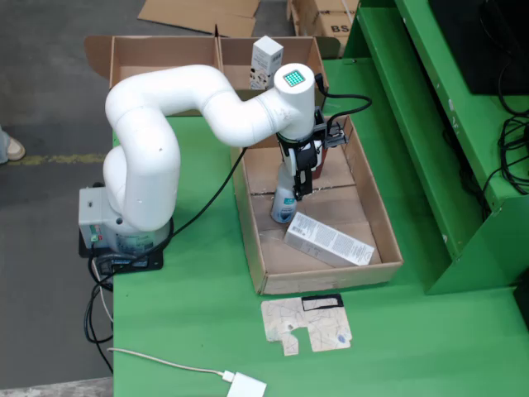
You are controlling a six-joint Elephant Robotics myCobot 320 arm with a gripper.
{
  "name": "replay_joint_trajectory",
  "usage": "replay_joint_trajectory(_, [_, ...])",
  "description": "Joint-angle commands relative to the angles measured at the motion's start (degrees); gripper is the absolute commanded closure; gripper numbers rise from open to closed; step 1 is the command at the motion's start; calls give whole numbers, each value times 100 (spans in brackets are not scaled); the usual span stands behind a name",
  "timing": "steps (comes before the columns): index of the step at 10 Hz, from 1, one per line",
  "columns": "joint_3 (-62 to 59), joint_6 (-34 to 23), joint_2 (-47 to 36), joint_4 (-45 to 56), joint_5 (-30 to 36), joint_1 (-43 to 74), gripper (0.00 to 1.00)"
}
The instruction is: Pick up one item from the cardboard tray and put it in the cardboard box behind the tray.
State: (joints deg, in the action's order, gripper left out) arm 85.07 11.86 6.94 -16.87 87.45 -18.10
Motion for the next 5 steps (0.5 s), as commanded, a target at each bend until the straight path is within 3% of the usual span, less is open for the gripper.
replay_joint_trajectory(1, [-651,162,-336,547,-173,-44,100])
replay_joint_trajectory(5, [-1186,195,-512,993,-292,-92,100])
